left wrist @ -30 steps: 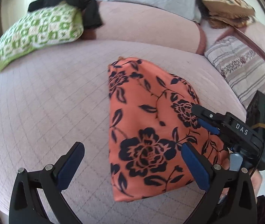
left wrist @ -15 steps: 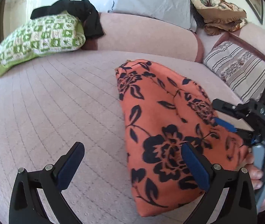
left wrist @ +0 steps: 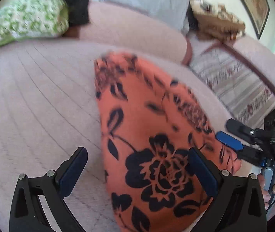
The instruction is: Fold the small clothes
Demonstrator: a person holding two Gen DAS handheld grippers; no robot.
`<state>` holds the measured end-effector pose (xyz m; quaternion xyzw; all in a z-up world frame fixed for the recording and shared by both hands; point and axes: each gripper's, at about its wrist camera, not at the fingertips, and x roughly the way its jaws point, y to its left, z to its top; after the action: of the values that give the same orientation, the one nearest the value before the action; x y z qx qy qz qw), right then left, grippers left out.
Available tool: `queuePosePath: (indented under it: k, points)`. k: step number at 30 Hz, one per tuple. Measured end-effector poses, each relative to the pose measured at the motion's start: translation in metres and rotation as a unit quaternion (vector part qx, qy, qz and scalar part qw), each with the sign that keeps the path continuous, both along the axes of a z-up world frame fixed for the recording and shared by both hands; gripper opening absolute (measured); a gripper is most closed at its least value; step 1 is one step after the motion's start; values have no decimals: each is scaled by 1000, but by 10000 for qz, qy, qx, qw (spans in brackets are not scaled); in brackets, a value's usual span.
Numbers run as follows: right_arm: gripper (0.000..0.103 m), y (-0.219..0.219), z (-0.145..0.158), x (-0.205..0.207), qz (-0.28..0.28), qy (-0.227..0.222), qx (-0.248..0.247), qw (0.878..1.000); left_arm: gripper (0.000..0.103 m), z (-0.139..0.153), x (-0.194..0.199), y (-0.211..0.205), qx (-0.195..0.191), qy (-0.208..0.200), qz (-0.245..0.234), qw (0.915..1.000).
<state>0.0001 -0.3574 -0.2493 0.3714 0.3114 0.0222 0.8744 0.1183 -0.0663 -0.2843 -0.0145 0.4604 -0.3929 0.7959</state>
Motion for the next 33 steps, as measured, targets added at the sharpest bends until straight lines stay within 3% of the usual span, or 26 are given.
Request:
queuePosePath:
  k: [1,2,4,7,10,13,16,19,22,28,33]
  points:
    - [51,3,-5,5,55,225,-52,9997,103,-6,0,-4,29,148,-64,9999]
    - [43,3,-13,10,109,414,-28,9991,103,-5,-2,-4,6,38,-67,10000]
    - [36,0,-20,12,77,560,53,9984,103,-3,-7,-6,72,-70,-134,9999]
    - [36,-10,-17,6,-14,436,411,9982,103,1,-7,-1,15,-88,12,10000]
    - [39,-12,-7,-7,-114,94,305,9994,103,10,-7,10,-102,-249,332,9991]
    - [39,-6,-2,-10,-46,-32,184,9998,103,6,-3,10,76,-272,486,9984]
    - [38,-1,-17,4,54,396,172,9991,103,-5,-3,3,342,-313,452,9979]
    - [38,-3,-21,10,30,380,236,9990,103,-3,-6,0,390,-428,442,9973]
    - [38,-3,-20,10,47,395,219,9990,103,-4,-2,1,336,-296,456,9980]
    - [39,5,11,19,59,259,-147,9995,103,-4,0,-6,371,-404,484,9973]
    - [39,5,42,63,75,323,-605,9976,103,-5,4,-2,323,-305,486,9978]
